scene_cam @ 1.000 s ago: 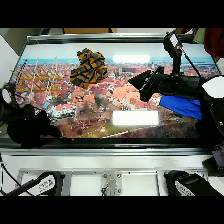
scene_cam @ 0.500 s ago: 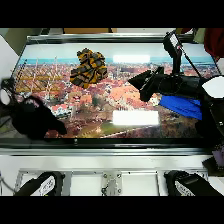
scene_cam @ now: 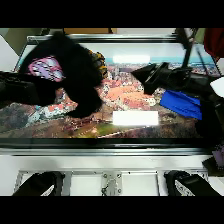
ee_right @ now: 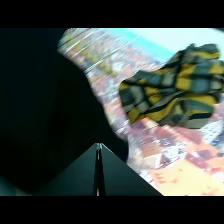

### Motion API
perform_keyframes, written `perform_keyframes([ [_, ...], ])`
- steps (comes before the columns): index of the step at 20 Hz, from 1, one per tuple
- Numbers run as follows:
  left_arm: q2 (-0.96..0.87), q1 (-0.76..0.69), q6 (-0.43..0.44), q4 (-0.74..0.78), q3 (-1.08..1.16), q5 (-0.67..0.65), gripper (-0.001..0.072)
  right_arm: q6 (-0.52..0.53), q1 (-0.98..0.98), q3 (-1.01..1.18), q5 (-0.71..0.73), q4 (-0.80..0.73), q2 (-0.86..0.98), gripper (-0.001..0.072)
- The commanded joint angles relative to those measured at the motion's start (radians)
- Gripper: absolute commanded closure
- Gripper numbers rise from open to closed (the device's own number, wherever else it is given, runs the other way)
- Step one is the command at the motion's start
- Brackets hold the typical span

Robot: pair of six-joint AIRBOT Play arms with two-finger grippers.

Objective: Fold the clothes and pants, and hang the long-sleeved shirts on hangers.

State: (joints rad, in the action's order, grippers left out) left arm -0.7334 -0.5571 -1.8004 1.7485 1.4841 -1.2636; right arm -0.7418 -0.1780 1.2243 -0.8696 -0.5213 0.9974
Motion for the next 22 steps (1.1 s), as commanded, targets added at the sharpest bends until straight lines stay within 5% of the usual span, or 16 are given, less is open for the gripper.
perform_keyframes([
  [1,-0.045,-0.242,-0.040,0.018,0.068,0.034,0.0687,-0.163,0.103,0.001,0.116,-0.056,-0.053,0.0689],
  [5,-0.251,-0.220,-0.041,0.028,0.072,0.045,0.0687,-0.323,0.253,0.000,0.090,-0.142,-0.097,0.0689],
  [9,-0.514,-0.084,-0.040,0.028,0.073,0.187,0.0683,-0.357,0.299,0.000,-0.001,-0.252,-0.090,0.0689],
  [10,-0.576,-0.042,-0.040,0.029,0.073,0.248,0.0414,-0.371,0.299,0.000,-0.016,-0.286,-0.085,0.0689],
  [11,-0.624,0.006,-0.041,0.014,0.075,0.283,0.0031,-0.382,0.299,0.000,-0.032,-0.319,-0.078,0.0689],
  [14,-0.707,0.186,-0.028,-0.252,0.079,0.172,0.0040,-0.400,0.299,0.000,-0.083,-0.400,-0.066,0.0689],
  [17,-0.681,0.305,0.127,-0.562,-0.120,0.093,0.0040,-0.400,0.298,-0.001,-0.147,-0.418,-0.056,0.0690],
  [22,-0.578,0.205,0.181,-0.720,-0.539,0.153,0.0040,-0.426,0.278,-0.010,-0.195,-0.419,-0.014,0.0689],
])
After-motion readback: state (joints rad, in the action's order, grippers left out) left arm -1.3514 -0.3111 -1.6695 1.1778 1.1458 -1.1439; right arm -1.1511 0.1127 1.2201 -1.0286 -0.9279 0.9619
